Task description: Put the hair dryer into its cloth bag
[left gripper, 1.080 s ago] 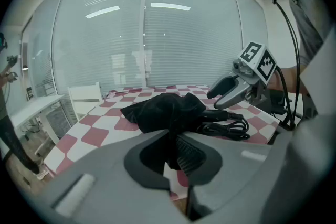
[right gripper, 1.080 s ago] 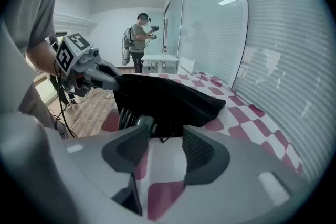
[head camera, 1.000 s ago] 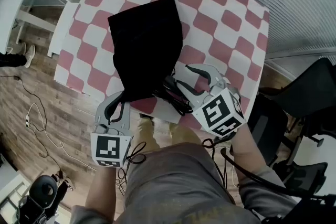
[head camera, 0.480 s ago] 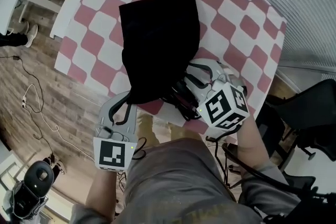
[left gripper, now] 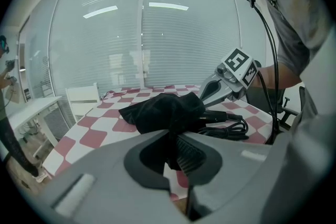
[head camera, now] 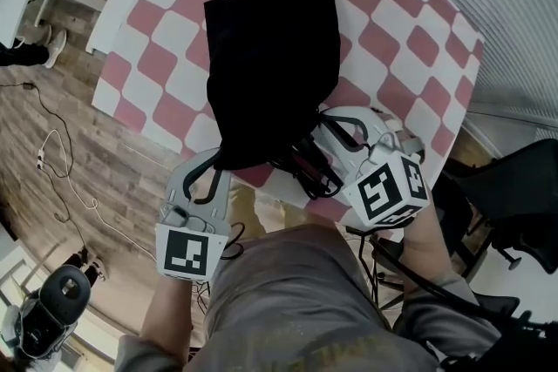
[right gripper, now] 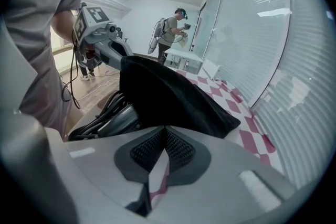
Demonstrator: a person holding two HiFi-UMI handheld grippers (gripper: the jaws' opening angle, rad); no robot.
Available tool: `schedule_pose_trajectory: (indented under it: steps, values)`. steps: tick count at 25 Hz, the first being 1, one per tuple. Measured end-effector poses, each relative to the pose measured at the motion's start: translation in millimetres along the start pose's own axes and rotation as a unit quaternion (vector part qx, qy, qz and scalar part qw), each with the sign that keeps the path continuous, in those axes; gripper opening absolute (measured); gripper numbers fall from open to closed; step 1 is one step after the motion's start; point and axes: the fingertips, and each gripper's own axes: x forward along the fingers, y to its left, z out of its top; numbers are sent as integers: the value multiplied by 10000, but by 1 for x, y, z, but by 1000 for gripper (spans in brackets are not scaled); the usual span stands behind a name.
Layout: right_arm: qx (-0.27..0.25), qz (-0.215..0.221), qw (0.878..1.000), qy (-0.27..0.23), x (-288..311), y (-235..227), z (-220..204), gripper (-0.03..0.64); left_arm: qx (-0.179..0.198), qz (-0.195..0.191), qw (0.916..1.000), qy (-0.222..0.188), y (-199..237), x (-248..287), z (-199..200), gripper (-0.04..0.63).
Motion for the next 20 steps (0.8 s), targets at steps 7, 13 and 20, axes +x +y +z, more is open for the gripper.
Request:
schedule_pose_trajectory:
  steps: [7, 13, 20]
  values:
    - [-41, -97, 9999, 93, -39, 19, -5, 29, 103, 9, 9999, -22, -1, -3, -3, 11]
    - [-38, -136, 9999, 90, -65, 46, -8, 29, 179, 61, 9998, 38, -4, -7, -13, 15]
    - [-102, -230, 9996, 128, -87, 70, -3, 28, 215, 42, 9997, 134, -7, -13, -28, 21]
